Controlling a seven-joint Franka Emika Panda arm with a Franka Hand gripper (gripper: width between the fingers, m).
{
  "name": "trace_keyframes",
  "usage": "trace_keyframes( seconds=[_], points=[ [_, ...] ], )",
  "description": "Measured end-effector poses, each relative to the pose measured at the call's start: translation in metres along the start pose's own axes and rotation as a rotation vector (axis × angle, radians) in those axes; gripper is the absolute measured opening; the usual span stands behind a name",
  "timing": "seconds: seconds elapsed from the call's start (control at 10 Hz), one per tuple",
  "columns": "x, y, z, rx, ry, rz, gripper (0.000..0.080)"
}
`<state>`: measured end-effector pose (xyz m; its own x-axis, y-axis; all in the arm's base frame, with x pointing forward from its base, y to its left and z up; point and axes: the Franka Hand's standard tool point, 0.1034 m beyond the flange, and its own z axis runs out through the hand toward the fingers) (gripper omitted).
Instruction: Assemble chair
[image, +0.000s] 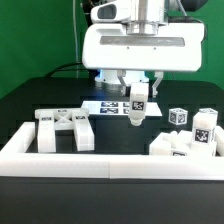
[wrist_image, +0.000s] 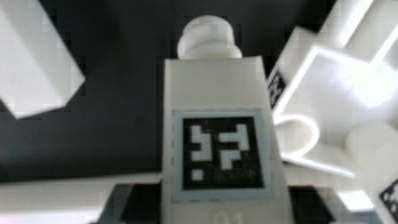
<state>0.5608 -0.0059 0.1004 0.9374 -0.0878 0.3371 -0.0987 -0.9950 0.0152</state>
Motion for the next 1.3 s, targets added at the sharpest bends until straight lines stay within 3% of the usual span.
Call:
trace_keyframes(
  seconds=[0.2, 0.6, 1.0, 1.3],
  points=[
    [0.002, 0.000, 0.000, -0.010, 0.111, -0.008, 0.0290],
    [0.018, -0.030, -0.003, 0.016, 0.139, -0.034, 0.0290],
    [0.017, -0.028, -0.002, 0.015, 0.135, -0.037, 0.0290],
    [0.040, -0.039, 0.000, 0.026, 0.162, -0.051, 0.0290]
  ],
)
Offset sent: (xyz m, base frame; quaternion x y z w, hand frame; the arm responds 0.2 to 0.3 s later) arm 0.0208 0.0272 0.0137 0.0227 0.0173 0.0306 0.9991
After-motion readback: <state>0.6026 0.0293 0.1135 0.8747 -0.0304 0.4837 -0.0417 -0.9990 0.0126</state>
